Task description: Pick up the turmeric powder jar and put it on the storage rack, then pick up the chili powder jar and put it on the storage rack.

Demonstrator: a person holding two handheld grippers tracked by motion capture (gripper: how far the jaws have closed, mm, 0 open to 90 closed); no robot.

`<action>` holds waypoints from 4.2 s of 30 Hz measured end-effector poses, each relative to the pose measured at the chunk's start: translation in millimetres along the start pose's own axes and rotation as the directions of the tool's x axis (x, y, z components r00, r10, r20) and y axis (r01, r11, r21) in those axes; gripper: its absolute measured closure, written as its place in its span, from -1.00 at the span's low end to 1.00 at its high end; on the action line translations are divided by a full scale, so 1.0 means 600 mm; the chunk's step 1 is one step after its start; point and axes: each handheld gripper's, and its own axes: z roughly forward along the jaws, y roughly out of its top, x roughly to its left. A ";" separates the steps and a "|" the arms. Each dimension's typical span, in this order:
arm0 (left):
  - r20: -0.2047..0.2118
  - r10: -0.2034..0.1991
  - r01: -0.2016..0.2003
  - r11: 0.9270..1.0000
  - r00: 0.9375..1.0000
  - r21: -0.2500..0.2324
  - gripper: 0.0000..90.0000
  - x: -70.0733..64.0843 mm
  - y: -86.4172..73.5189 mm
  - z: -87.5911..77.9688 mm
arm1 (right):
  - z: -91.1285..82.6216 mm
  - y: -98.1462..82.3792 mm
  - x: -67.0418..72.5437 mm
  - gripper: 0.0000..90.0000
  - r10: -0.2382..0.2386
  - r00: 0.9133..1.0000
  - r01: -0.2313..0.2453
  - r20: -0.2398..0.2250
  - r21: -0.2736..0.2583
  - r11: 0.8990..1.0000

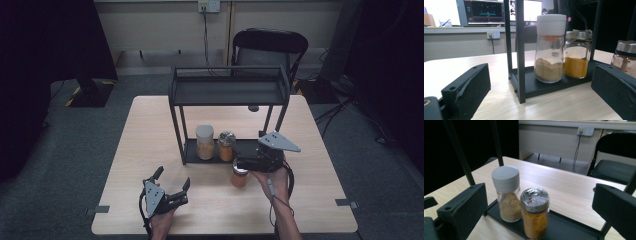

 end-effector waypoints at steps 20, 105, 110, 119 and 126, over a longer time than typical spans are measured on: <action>0.000 0.000 0.000 1.000 1.000 0.000 -0.96 0.000 0.000 0.000 | -0.036 -0.051 0.011 -1.00 0.009 0.999 -0.007 0.033 -0.066 0.998; 0.001 0.000 0.000 1.000 1.000 0.000 -0.96 0.000 0.000 0.000 | -0.053 -0.301 0.062 -1.00 0.074 0.957 -0.017 0.281 -0.201 0.980; -0.001 -0.001 0.001 1.000 1.000 0.000 -0.95 0.000 0.000 0.000 | -0.054 -0.307 0.064 -1.00 0.068 0.956 -0.006 0.286 -0.214 0.977; 0.001 -0.001 0.001 1.000 1.000 0.002 -0.95 0.000 0.000 0.000 | -0.060 -0.308 0.060 -1.00 0.090 0.957 -0.025 0.277 -0.229 0.973; 0.000 -0.001 0.001 1.000 1.000 0.001 -0.95 0.000 0.000 0.000 | -0.070 -0.296 0.055 -1.00 0.111 0.962 -0.055 0.248 -0.222 0.974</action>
